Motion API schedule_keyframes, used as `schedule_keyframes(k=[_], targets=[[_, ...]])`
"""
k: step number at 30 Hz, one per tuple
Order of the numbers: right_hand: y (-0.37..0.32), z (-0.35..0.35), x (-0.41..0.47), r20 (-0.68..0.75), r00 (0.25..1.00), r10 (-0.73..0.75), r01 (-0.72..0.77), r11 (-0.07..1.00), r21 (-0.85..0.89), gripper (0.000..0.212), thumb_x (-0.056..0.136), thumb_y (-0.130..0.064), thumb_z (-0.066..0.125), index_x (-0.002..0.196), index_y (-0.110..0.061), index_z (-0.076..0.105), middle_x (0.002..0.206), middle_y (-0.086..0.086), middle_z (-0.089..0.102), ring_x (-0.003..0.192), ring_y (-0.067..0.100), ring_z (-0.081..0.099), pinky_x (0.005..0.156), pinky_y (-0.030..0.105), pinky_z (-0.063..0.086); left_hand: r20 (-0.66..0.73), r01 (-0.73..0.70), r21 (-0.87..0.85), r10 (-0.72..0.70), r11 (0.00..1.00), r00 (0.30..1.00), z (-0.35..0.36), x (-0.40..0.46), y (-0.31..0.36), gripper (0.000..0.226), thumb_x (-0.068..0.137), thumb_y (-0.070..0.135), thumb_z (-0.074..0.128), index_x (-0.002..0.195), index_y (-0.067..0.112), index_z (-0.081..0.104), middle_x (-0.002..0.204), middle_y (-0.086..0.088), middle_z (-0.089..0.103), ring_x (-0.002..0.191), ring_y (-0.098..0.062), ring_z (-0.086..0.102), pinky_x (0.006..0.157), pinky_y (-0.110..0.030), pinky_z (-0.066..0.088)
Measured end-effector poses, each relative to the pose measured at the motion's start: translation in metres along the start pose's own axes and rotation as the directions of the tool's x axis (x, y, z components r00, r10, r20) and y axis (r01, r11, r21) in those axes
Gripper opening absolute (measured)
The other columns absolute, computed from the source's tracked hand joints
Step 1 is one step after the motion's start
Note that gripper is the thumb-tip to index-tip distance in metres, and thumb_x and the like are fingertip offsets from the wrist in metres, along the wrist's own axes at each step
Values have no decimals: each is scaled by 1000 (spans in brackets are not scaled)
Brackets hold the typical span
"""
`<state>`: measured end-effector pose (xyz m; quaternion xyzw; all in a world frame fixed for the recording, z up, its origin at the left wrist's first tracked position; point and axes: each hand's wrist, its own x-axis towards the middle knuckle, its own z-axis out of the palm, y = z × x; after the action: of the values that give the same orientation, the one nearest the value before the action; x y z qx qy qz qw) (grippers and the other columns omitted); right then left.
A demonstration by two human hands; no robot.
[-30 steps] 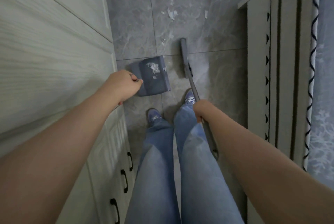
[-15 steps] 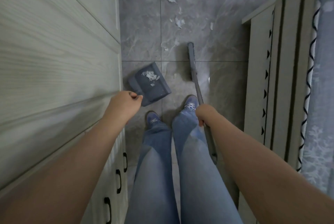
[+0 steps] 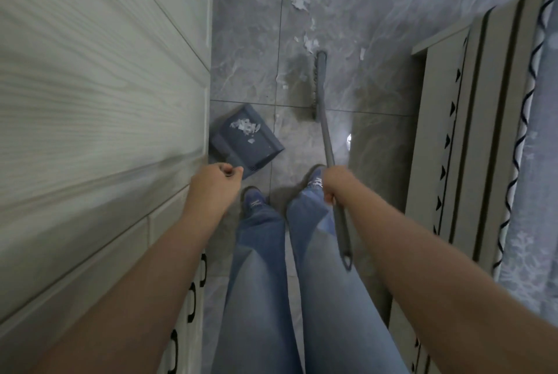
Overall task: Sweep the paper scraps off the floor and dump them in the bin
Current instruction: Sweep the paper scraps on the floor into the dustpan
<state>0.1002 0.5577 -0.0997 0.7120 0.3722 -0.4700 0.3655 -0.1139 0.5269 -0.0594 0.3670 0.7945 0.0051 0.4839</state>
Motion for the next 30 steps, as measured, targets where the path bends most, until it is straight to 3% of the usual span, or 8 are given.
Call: schedule_keyframes(k=[3, 8, 10, 13, 20, 24, 26, 30], targets=[[-11, -41, 29, -57, 994, -93, 83, 984, -160, 29, 88, -8, 62, 114, 3, 66, 104, 17, 68, 112, 29, 61, 89, 31, 48, -26, -20, 35, 21, 999, 999, 12, 1, -2, 36, 91, 33, 57, 79, 1, 66, 73, -21, 65, 77, -40, 62, 70, -41, 52], [-32, -40, 39, -81, 978, -192, 170, 959, -225, 36, 94, -3, 47, 127, 12, 50, 108, 24, 64, 57, 19, 61, 65, 28, 49, -47, -16, 14, 16, 1000, 999, 9, 8, -1, 37, 89, 34, 56, 78, 0, 66, 71, -20, 65, 74, -39, 63, 66, -45, 58], [-28, -21, 31, 37, 980, -194, 198, 959, -204, 35, 89, -10, 59, 122, 3, 60, 117, 19, 65, 67, 15, 68, 62, 19, 50, -32, 5, -5, -5, 1000, 999, -1, 13, 3, 36, 89, 33, 56, 79, 0, 66, 74, -22, 66, 78, -41, 64, 69, -46, 58], [-3, 7, 20, 103, 983, -155, 176, 951, -253, 41, 84, -19, 68, 121, -3, 62, 113, 14, 67, 98, 25, 66, 80, 26, 49, -5, 45, -31, -45, 999, 999, -17, 15, 5, 35, 92, 33, 56, 70, 7, 62, 77, -24, 67, 80, -43, 67, 69, -45, 57], [9, 12, 12, -22, 1000, -8, 5, 992, -125, 48, 85, -17, 69, 129, -2, 54, 127, 14, 59, 116, 27, 58, 93, 30, 47, 58, 90, -66, -86, 994, 995, -16, 16, 15, 34, 94, 32, 54, 68, 11, 59, 54, -11, 55, 47, -30, 54, 44, -26, 44], [-12, 16, 25, 45, 985, -165, 171, 949, -265, 39, 85, -22, 69, 119, -4, 63, 122, 11, 62, 112, 25, 60, 93, 29, 46, 60, 105, -67, -101, 992, 993, -17, 21, 15, 34, 95, 32, 54, 65, 17, 54, 54, -8, 55, 44, -27, 51, 38, -22, 39], [-14, 28, 27, 94, 981, -172, 187, 965, -183, 37, 87, -21, 63, 119, -2, 63, 122, 13, 62, 106, 26, 62, 88, 32, 49, 70, 97, -57, -93, 994, 993, -19, 19, 14, 34, 96, 33, 54, 65, 18, 53, 53, -7, 54, 42, -25, 49, 37, -21, 37], [8, 52, 24, 65, 994, -90, 77, 982, 171, 41, 97, -25, 41, 121, 5, 56, 102, 23, 66, 56, 24, 51, 51, 32, 45, 121, 90, -17, -87, 996, 989, -25, 15, 10, 32, 96, 33, 54, 68, 19, 53, 48, -5, 48, 39, -24, 43, 40, -22, 38]])
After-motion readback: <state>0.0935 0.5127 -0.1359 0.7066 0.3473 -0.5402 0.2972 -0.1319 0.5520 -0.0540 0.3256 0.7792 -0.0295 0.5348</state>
